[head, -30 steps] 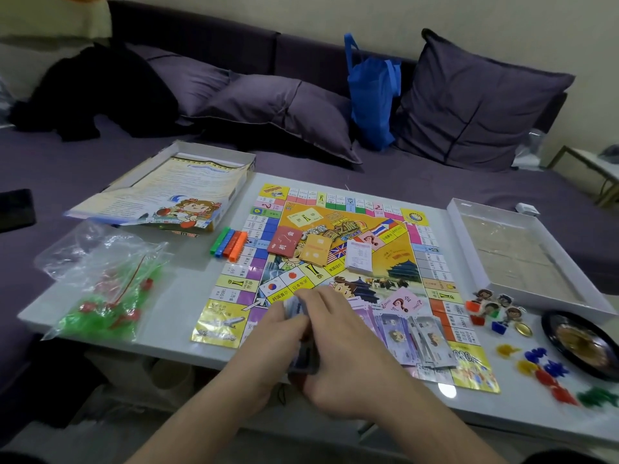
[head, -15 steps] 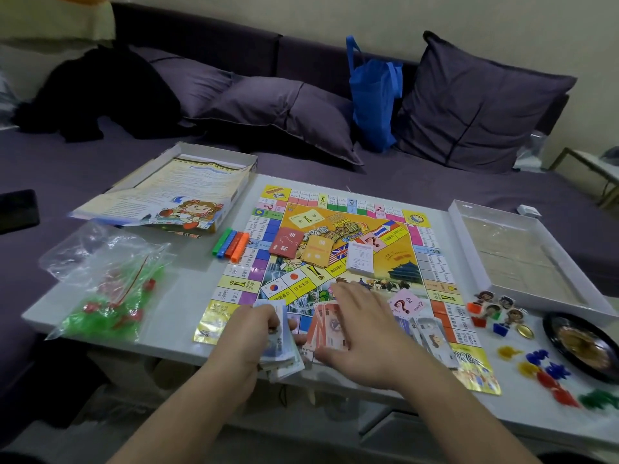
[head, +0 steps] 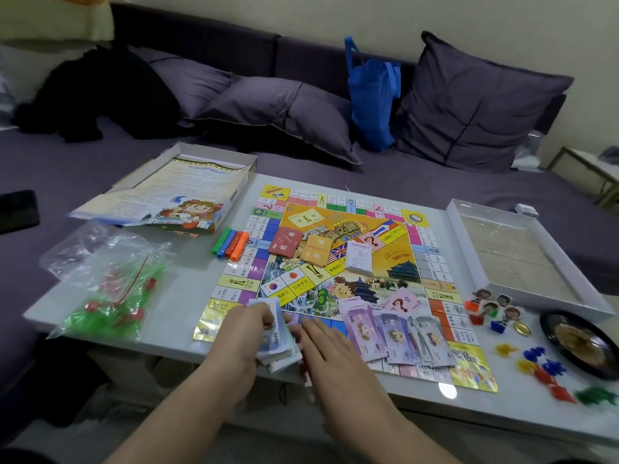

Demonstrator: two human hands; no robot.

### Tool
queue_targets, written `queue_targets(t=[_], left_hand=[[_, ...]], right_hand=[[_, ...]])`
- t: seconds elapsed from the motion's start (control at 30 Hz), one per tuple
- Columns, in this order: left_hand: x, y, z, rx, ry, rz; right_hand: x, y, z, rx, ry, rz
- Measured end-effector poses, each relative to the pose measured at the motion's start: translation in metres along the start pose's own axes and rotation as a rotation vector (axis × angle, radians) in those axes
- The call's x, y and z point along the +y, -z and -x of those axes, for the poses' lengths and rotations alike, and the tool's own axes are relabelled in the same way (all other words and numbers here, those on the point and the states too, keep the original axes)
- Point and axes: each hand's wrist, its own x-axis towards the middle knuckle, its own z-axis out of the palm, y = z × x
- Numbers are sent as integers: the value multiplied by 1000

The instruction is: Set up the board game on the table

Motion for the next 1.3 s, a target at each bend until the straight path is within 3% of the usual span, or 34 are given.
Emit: queue_targets(t=[0.23,0.4,0.57,0.77,0.93,1.1,1.3], left_hand=[[5,2,6,-37,23,118],[9,2,13,-76,110,287],[7,-5,16,-195,121,364],[8,-17,26,-339,149,375],[5,-27,34,-350,163,346],[4,-33,40,-354,143,318],[4,-38,46,-340,93,262]], right_hand=[[7,2,14,110,83,-84],[10,22,15,268,-104,-220],[13,38,9,377,-150,-77],[13,41,10,444,-77,-62],[9,47,10,641,131,-3],[13,45,12,591,151,-126],[7,49,20,361,83,-542]])
